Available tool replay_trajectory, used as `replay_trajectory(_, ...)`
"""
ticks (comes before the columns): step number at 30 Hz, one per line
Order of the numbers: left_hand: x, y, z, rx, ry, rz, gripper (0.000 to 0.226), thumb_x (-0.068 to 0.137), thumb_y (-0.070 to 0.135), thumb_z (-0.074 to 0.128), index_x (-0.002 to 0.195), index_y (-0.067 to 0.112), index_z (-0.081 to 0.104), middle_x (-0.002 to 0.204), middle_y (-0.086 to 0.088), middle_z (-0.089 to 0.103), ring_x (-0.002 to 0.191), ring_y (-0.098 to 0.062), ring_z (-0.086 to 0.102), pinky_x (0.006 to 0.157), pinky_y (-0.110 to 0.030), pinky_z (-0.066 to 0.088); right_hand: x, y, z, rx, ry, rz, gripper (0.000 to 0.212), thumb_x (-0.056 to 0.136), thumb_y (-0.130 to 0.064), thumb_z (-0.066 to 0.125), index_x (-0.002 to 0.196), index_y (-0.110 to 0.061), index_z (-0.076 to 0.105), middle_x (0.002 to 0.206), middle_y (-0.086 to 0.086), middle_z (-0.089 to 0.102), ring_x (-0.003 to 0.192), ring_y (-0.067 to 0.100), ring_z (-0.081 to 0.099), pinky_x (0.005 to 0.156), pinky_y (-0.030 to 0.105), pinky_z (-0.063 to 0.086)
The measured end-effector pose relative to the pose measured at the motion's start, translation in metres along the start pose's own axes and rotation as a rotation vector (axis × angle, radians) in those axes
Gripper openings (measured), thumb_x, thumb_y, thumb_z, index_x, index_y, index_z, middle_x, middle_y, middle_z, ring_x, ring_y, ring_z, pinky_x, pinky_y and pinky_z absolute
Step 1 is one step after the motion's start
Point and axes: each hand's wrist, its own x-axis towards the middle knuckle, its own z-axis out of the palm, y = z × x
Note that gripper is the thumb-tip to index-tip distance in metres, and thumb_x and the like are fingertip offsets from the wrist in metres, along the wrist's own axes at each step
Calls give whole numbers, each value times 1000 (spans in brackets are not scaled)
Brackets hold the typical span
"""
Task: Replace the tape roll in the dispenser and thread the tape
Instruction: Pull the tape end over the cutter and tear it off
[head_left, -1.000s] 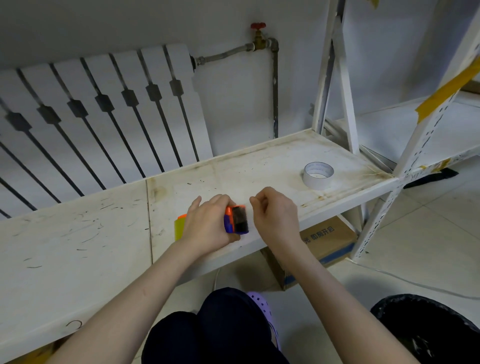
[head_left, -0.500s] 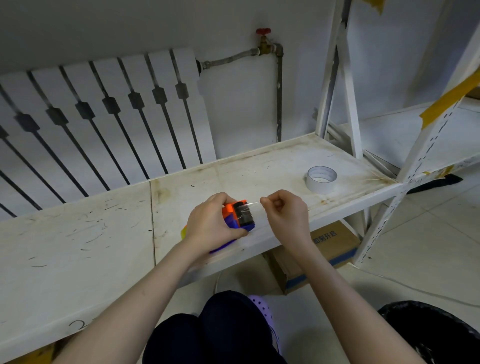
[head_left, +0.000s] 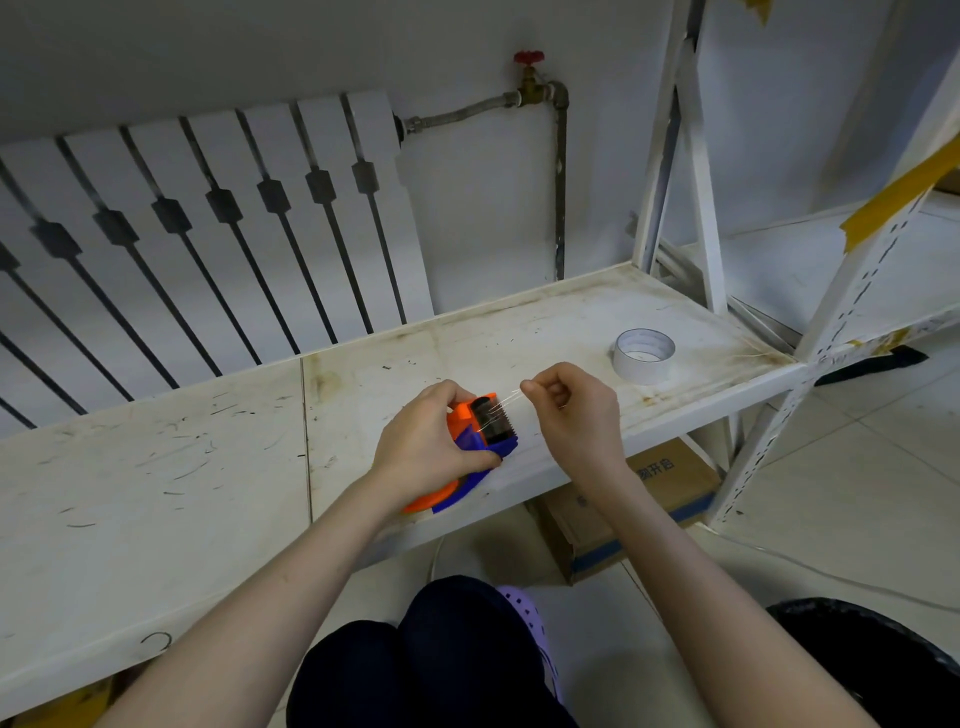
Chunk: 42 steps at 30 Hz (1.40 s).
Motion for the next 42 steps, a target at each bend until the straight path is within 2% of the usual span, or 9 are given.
replay_trajectory(6,10,-5,-5,168,-78,58,59,62,51,76,112,30,53,109,11,59,95,-12,55,79,-31,46,0,20,9,46,-62,112,13,87,-27,65,82,-14,64,72,-2,65,72,15,63,67,23,52)
replay_trajectory(11,23,-15,-6,462,-258,120,52,61,46,71,108,31,56,103,8,62,100,-17,58,86,-37,33,-11,33,27,100,-137,246,16,86,-26,65,78,-12,66,67,0,67,65,14,66,72,36,59)
replay_trajectory(15,27,-25,4,558,-362,144,54,69,38,66,121,32,53,120,7,62,116,-18,56,112,-49,18,-17,42,40,94,-149,326,18,87,-25,64,78,-9,66,68,5,69,68,18,66,73,38,57)
replay_trajectory(19,24,-31,6,620,-340,250,64,74,32,68,131,19,44,132,0,49,122,-21,51,117,-47,11,-19,50,43,91,-153,357,18,89,-25,62,81,-9,66,68,4,69,66,17,64,70,35,55)
replay_trajectory(23,15,-46,4,659,-70,474,24,68,19,71,90,18,65,87,-1,62,85,-25,63,108,-46,34,-18,54,46,93,-150,370,18,89,-26,62,82,-10,65,67,2,68,67,18,65,67,32,54)
replay_trajectory(25,10,-52,4,682,-76,476,9,72,17,68,80,21,69,75,2,63,78,-22,64,109,-46,32,-18,56,47,91,-150,377,17,89,-25,62,82,-9,66,67,2,67,66,17,64,65,29,52)
replay_trajectory(31,10,-49,12,764,-97,403,16,83,21,57,93,24,69,84,4,66,90,-20,62,115,-43,17,-14,58,52,70,-161,393,18,90,-25,61,84,-9,65,70,5,68,65,15,61,58,21,45)
replay_trajectory(35,16,-46,14,780,-45,371,11,77,18,58,75,24,68,67,4,64,73,-20,61,92,-38,34,-9,59,52,57,-166,404,19,90,-27,60,84,-10,65,69,3,68,64,13,61,56,21,42)
replay_trajectory(42,22,-41,15,714,-56,293,14,79,15,46,74,20,58,69,1,61,76,-20,51,72,-30,26,-4,60,53,13,-215,413,17,89,-26,61,81,-11,65,75,7,70,73,20,66,64,27,50)
